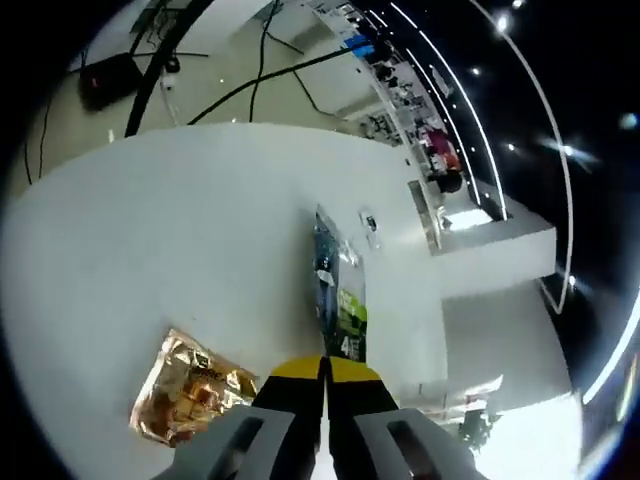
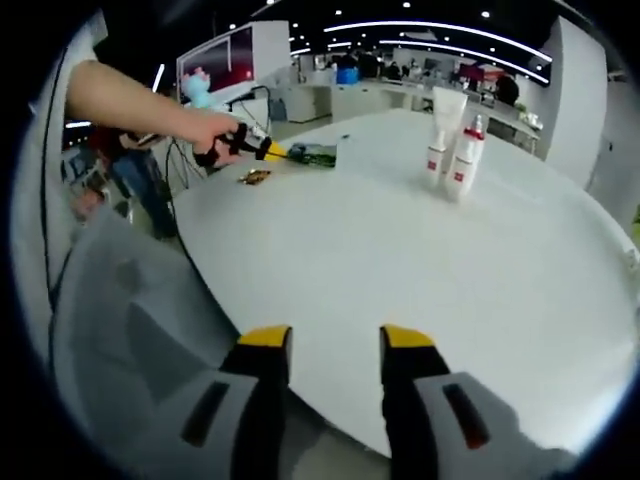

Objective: Arrange the skincare products in the storage area until every visible bottle or jar stands upright without overlapping.

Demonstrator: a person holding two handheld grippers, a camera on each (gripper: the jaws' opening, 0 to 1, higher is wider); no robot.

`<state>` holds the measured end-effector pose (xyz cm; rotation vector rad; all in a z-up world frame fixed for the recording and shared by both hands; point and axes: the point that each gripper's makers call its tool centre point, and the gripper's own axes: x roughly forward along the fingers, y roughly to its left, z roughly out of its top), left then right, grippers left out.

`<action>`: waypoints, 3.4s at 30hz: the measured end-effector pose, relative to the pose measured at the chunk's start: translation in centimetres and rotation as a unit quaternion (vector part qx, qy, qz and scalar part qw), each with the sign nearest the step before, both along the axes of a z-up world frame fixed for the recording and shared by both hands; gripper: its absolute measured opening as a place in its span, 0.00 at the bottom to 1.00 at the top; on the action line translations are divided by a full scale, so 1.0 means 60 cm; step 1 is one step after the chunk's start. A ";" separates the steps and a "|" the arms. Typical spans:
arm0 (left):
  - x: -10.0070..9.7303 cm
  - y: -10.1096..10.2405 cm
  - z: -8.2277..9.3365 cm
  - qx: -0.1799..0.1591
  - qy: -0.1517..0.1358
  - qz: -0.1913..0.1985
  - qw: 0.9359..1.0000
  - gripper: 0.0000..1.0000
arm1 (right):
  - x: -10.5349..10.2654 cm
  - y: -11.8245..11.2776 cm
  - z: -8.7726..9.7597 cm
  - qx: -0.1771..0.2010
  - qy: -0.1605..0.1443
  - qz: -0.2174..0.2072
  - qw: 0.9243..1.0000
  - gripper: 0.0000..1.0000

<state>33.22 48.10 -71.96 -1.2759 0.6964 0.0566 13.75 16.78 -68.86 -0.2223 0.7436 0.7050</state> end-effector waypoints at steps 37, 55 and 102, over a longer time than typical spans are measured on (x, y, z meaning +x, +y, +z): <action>-0.312 -0.165 0.102 -0.263 -0.038 -0.193 0.945 0.00 | 0.017 0.261 0.025 0.502 0.403 -0.191 0.741 0.49; -0.344 -0.178 0.109 -0.263 -0.081 -0.219 0.936 0.01 | 0.035 0.257 0.081 0.459 0.271 -0.093 0.841 0.01; -0.346 -0.238 0.224 -0.209 -0.234 -0.314 0.896 0.07 | -0.012 0.252 0.191 0.516 0.220 0.007 0.828 0.02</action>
